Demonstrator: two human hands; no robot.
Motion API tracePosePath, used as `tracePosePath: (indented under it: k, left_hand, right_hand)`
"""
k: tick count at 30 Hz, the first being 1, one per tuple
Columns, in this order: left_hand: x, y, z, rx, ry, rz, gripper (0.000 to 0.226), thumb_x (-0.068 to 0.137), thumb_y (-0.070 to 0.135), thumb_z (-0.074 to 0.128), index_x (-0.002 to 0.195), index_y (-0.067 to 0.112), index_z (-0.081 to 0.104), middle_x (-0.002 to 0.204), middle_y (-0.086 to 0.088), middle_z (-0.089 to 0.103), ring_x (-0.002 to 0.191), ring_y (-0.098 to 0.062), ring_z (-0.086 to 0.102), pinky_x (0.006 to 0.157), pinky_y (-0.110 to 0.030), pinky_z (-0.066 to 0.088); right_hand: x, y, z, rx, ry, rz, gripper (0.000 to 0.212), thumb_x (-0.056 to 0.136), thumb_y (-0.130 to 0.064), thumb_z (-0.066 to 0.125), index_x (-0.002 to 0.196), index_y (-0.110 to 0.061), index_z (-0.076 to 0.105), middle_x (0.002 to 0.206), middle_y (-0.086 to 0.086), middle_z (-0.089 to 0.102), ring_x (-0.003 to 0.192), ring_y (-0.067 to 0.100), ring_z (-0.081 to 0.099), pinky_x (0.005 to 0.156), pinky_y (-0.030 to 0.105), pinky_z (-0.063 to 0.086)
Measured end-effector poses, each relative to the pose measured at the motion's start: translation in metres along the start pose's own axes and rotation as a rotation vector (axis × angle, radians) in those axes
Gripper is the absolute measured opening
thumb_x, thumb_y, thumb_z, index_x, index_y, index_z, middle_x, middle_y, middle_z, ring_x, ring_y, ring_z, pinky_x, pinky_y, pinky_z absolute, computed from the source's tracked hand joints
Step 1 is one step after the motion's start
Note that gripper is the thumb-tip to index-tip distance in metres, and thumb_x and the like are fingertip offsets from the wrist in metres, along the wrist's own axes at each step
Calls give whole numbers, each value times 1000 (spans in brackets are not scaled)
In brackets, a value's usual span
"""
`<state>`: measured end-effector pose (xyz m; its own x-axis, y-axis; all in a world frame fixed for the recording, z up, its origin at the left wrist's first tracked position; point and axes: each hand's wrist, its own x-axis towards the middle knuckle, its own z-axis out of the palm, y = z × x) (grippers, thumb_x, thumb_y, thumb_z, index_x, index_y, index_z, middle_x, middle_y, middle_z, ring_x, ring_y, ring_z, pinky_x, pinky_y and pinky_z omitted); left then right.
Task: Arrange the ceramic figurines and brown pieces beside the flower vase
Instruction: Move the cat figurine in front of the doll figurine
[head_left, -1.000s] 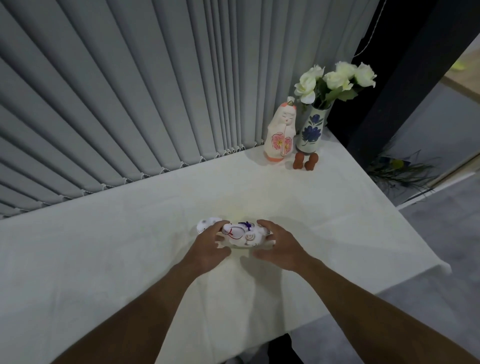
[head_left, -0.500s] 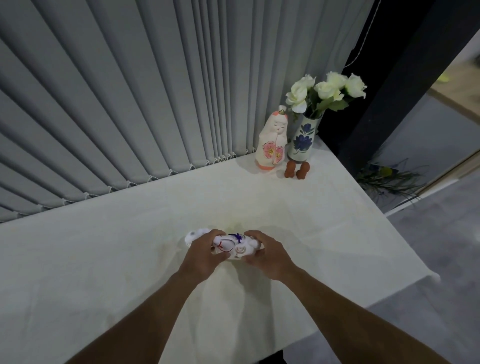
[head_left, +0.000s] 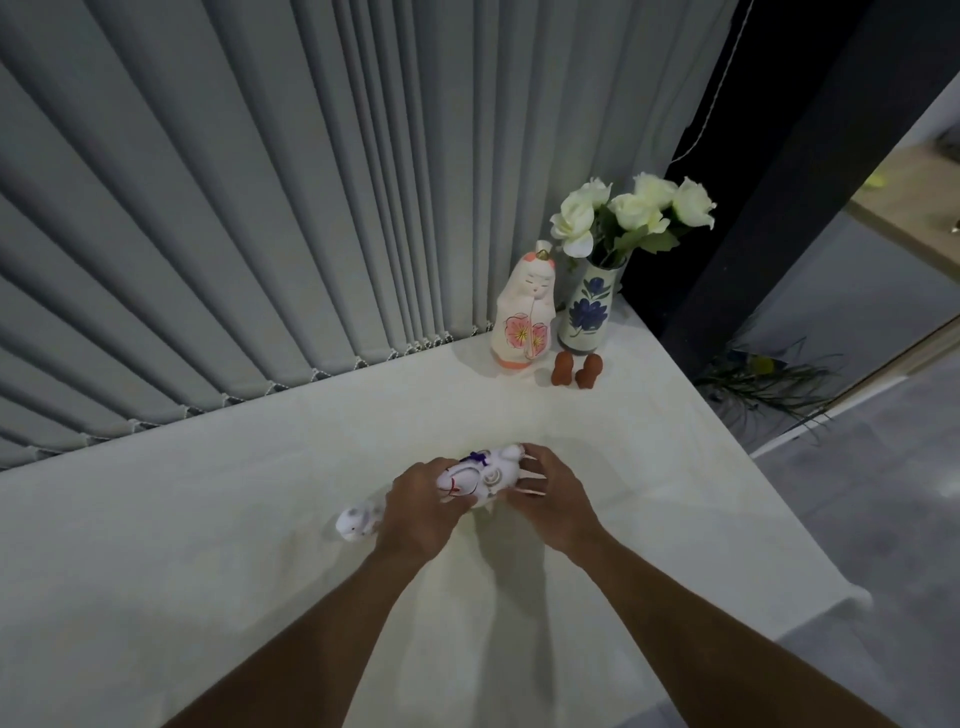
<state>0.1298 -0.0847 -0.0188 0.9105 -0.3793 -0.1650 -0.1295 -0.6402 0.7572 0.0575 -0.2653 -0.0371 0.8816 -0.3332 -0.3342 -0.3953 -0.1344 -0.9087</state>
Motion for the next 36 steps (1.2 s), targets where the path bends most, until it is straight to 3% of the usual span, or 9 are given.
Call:
tracePosePath:
  k: [4, 7, 10, 14, 16, 22, 28, 36]
  left_hand:
    - [32, 19, 23, 66, 77, -31, 28, 74, 36, 80, 96, 24, 69, 88, 3, 71, 83, -20, 65, 72, -33, 51]
    - [58, 32, 40, 68, 137, -62, 31, 77, 40, 76, 100, 22, 67, 92, -2, 70, 87, -25, 64, 76, -38, 51]
    - [81, 44, 53, 84, 180, -120, 36, 79, 38, 75, 107, 19, 64, 99, -6, 69, 96, -29, 62, 82, -39, 50]
    - [99, 55, 67, 113, 189, -152, 38, 80, 40, 74, 109, 17, 62, 102, -7, 67, 97, -29, 63, 84, -40, 49]
    - [104, 61, 71, 115, 198, -165, 41, 81, 41, 74, 112, 18, 62, 103, -5, 66, 96, -27, 63, 85, -39, 50]
    - [106, 66, 77, 167, 176, -161, 45, 76, 50, 74, 104, 18, 60, 97, -3, 63, 87, -22, 63, 75, -34, 51]
    - [104, 68, 77, 167, 144, -102, 57, 79, 47, 76, 129, 24, 61, 116, 2, 70, 100, -17, 66, 92, -33, 56]
    - [107, 69, 75, 212, 102, -102, 51, 79, 50, 74, 122, 24, 67, 108, 3, 75, 91, -14, 70, 89, -28, 57]
  right_hand:
    - [19, -3, -27, -297, 2, -35, 51, 85, -24, 77, 132, -27, 56, 118, -21, 59, 104, 4, 59, 98, 24, 48]
    - [37, 12, -51, -553, 32, -47, 65, 85, -43, 72, 143, -24, 48, 141, -12, 53, 130, 15, 49, 110, 28, 37]
    - [46, 35, -68, -902, -7, -84, 79, 84, -70, 53, 150, -33, 31, 163, -5, 27, 151, 24, 22, 125, 44, 17]
    - [49, 59, -75, -1092, -25, -149, 85, 87, -82, 20, 157, -34, 9, 169, 1, -6, 155, 33, -6, 124, 52, -4]
    - [49, 68, -75, -1129, -10, -180, 87, 88, -84, 13, 158, -34, 4, 168, 1, -12, 155, 32, -10, 124, 53, -5]
    - [49, 75, -75, -1128, 28, -207, 83, 91, -80, 19, 158, -33, 14, 168, 2, 1, 155, 31, -3, 125, 55, 7]
    - [50, 75, -75, -1124, 4, -179, 83, 90, -82, 19, 158, -35, 12, 169, 1, 0, 155, 31, -3, 125, 55, 4]
    - [49, 72, -75, -1135, 12, -171, 84, 89, -83, 19, 158, -35, 15, 168, 2, 3, 155, 32, -1, 125, 56, 7]
